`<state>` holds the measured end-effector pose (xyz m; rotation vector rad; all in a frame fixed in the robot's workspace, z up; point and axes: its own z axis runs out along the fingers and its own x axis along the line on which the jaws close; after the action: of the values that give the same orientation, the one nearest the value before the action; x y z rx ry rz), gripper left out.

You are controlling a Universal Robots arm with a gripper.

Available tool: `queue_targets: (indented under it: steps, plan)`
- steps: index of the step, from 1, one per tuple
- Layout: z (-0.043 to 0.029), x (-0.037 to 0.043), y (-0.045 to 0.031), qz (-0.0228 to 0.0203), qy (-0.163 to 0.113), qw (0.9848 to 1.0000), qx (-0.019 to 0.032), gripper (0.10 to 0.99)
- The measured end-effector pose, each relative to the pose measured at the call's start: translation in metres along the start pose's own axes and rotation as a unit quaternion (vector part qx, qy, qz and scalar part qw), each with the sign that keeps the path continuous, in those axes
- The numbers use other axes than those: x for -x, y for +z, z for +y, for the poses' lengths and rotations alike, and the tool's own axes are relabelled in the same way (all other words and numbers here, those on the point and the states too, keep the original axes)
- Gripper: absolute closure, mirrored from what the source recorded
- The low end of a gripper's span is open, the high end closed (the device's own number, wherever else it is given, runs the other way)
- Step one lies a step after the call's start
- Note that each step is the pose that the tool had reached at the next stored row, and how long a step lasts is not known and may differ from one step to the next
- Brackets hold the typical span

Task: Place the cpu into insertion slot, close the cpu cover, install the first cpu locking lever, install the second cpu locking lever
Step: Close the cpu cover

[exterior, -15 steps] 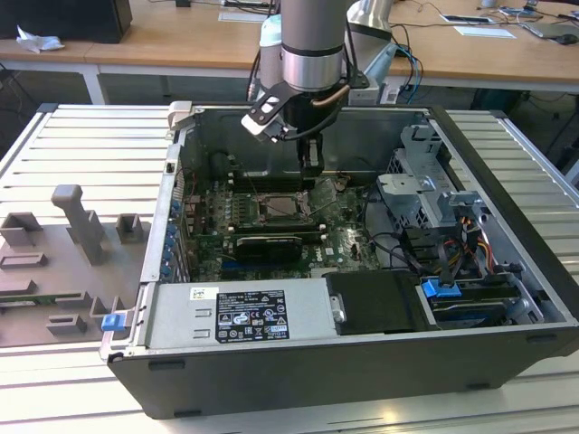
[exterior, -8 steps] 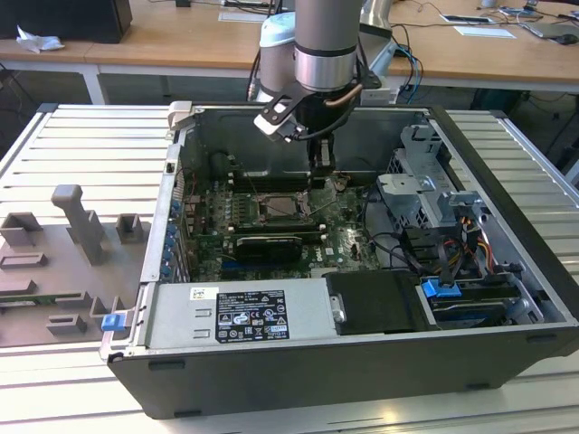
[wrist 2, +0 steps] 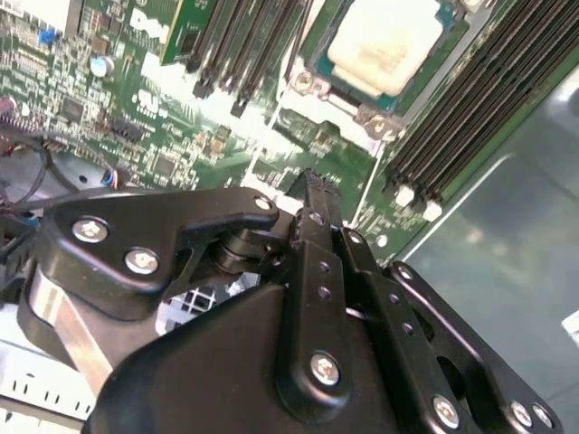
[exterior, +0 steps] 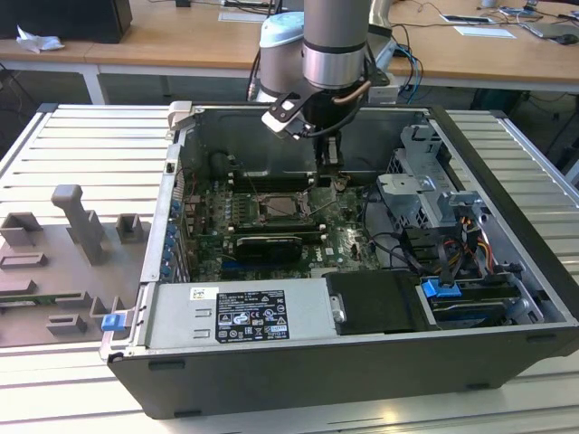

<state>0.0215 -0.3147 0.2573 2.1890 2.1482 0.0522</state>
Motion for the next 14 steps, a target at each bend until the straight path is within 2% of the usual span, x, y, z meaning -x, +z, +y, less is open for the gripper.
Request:
queue_targets:
  steps: [2,4,11,14]
  plan:
    - [0.0093,-0.0002,0.0007,0.0000,0.000,1.0000,0.0000,0.980]
    - [0.0149,-0.0003,0.0013,0.0000,0.000,1.0000,0.0000,0.980]
    - [0.0289,-0.0036,0.0043,0.0008,-0.009,1.0000,-0.0006,0.980]
    - [0.0315,-0.0040,0.0050,0.0006,-0.009,1.0000,-0.0009,0.980]
